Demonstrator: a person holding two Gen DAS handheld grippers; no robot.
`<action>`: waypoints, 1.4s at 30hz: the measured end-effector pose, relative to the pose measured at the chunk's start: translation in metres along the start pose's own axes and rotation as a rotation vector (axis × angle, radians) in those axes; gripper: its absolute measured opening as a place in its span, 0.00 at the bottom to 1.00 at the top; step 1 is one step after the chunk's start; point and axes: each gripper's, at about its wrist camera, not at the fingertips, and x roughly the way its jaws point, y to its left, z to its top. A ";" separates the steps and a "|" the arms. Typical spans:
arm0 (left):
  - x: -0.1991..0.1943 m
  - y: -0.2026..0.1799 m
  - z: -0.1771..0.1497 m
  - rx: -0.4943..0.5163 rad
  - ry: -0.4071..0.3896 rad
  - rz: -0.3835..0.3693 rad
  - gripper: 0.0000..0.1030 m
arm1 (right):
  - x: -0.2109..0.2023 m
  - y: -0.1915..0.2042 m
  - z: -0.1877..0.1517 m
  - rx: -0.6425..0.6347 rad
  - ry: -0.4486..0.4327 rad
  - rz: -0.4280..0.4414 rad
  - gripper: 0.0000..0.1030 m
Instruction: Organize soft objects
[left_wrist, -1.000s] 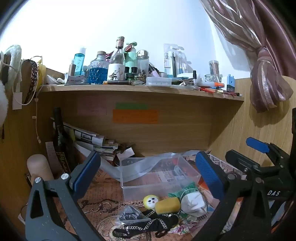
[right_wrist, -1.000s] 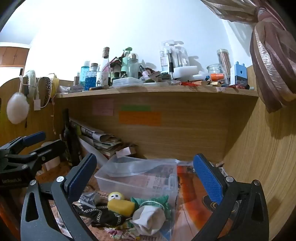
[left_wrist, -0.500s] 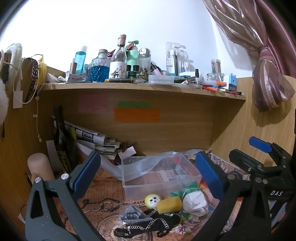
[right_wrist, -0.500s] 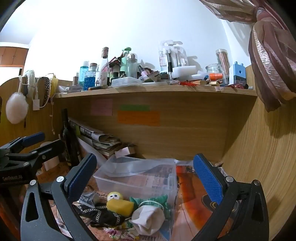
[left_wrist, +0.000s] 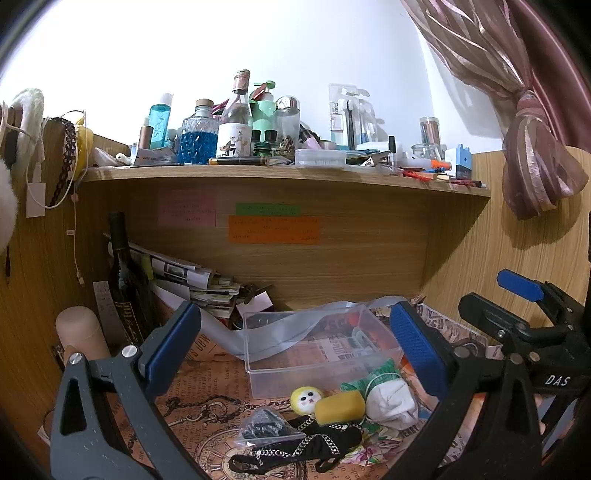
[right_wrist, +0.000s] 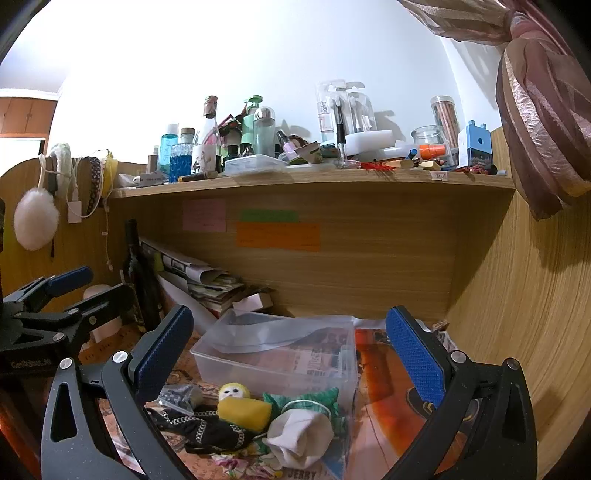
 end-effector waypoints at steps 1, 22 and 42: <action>0.000 0.000 0.000 0.002 0.000 0.002 1.00 | 0.000 0.000 0.000 -0.001 0.000 0.001 1.00; 0.001 0.001 -0.002 -0.005 0.001 0.005 1.00 | -0.002 0.002 0.000 -0.001 -0.004 0.005 1.00; 0.001 0.002 -0.001 -0.004 0.001 0.000 1.00 | -0.003 0.004 0.000 0.003 -0.004 0.008 1.00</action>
